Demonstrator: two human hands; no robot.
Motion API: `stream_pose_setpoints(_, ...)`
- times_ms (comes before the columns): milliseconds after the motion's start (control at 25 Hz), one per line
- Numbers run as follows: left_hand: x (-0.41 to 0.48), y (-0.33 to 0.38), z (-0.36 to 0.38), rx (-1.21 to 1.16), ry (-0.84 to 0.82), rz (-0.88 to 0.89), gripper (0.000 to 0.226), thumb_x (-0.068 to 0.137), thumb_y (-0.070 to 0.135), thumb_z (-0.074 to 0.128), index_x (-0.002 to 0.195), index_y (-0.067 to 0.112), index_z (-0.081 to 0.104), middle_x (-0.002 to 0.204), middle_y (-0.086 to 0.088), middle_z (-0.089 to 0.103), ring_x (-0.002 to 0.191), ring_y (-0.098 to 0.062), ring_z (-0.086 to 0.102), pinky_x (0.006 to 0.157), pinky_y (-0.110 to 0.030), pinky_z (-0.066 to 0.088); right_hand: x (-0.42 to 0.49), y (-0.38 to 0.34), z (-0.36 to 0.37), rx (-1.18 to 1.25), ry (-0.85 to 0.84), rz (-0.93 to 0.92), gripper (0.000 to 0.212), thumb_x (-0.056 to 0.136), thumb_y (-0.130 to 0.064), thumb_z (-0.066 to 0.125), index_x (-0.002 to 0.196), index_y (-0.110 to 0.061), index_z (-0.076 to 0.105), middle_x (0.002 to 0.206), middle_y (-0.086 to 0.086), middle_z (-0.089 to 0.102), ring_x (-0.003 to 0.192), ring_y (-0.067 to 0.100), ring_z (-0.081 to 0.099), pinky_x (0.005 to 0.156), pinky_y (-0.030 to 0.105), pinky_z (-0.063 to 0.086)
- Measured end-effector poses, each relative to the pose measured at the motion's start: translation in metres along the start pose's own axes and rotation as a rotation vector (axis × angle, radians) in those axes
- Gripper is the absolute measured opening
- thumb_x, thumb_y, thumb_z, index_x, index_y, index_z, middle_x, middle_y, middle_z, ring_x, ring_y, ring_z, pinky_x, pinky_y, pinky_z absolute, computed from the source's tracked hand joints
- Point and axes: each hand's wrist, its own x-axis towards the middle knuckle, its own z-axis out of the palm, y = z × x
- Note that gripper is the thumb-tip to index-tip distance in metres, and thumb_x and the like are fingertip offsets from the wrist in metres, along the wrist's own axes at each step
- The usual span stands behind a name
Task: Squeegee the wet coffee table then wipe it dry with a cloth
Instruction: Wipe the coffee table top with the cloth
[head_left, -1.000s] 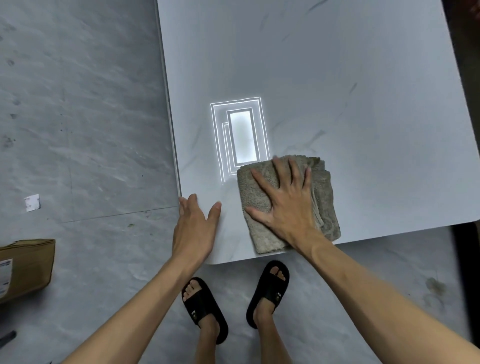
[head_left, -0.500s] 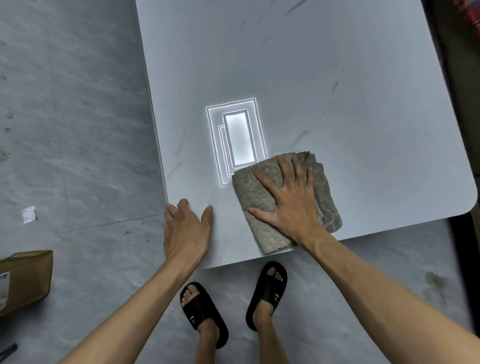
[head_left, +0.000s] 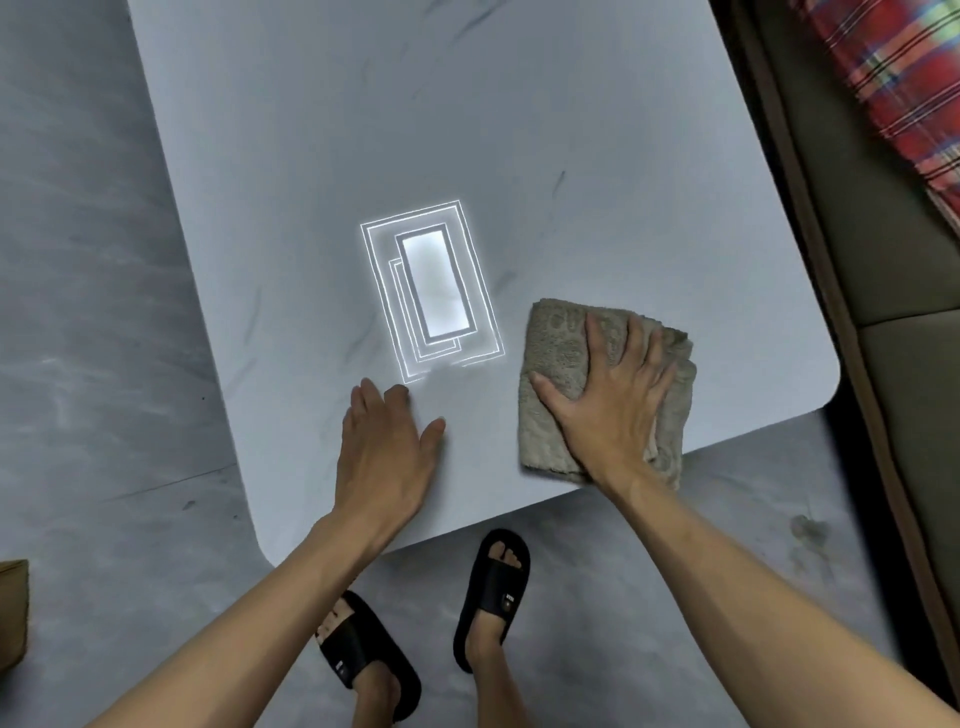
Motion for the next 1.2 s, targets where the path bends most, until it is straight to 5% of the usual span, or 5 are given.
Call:
stream_pose_setpoints(160, 0.009, 0.025, 0.012, 0.079, -0.025, 0.060, 0.048, 0.096, 0.039, 0.043, 0.132, 0.009, 0.041, 0.142, -0.022, 0.034, 0.136, -0.037, 0.031, 0.112, -0.048, 0.032, -0.024, -0.012, 0.005, 0.015, -0.018, 0.038, 0.092, 0.077, -0.084, 0.035, 0.152, -0.035, 0.018, 0.160, 0.013, 0.010, 0.148, 0.036, -0.001, 0.116, 0.061, 0.002)
stream_pose_setpoints(400, 0.015, 0.065, 0.033, 0.180, -0.056, 0.098, 0.039, 0.093, 0.029, 0.042, 0.125, 0.007, 0.042, 0.139, -0.027, 0.034, 0.131, -0.042, 0.034, 0.108, -0.050, 0.036, 0.028, 0.076, -0.016, -0.117, -0.133, -0.745, 0.085, 0.075, -0.086, 0.038, 0.148, -0.042, 0.031, 0.157, 0.008, 0.026, 0.148, 0.033, 0.011, 0.115, 0.062, 0.011)
stream_pose_setpoints(800, 0.026, 0.081, 0.032, 0.175, -0.164, -0.007, 0.041, 0.084, 0.018, 0.043, 0.123, 0.007, 0.038, 0.139, -0.034, 0.029, 0.130, -0.049, 0.033, 0.106, -0.054, 0.038, 0.092, 0.166, -0.041, 0.027, 0.084, 0.340, 0.082, 0.077, -0.083, 0.040, 0.148, -0.046, 0.020, 0.158, 0.015, 0.012, 0.146, 0.039, 0.004, 0.115, 0.062, 0.002)
stream_pose_setpoints(1000, 0.027, 0.078, 0.026, 0.031, -0.130, 0.037, 0.041, 0.082, 0.017, 0.047, 0.123, 0.016, 0.039, 0.136, -0.019, 0.041, 0.124, -0.041, 0.045, 0.095, -0.043, 0.046, 0.068, 0.137, -0.034, 0.087, 0.109, 0.544, 0.089, 0.075, -0.088, 0.030, 0.150, -0.041, 0.018, 0.159, 0.018, 0.009, 0.146, 0.042, 0.003, 0.114, 0.065, 0.006)
stream_pose_setpoints(1200, 0.016, 0.028, 0.003, -0.248, 0.074, 0.040, 0.040, 0.083, 0.007, 0.046, 0.119, 0.024, 0.045, 0.106, 0.005, 0.063, 0.087, -0.017, 0.058, 0.073, -0.029, 0.041, 0.023, 0.059, -0.013, 0.098, 0.076, 0.439, 0.090, 0.079, -0.085, 0.029, 0.152, -0.036, 0.012, 0.161, 0.017, 0.002, 0.147, 0.038, -0.006, 0.114, 0.065, 0.005)
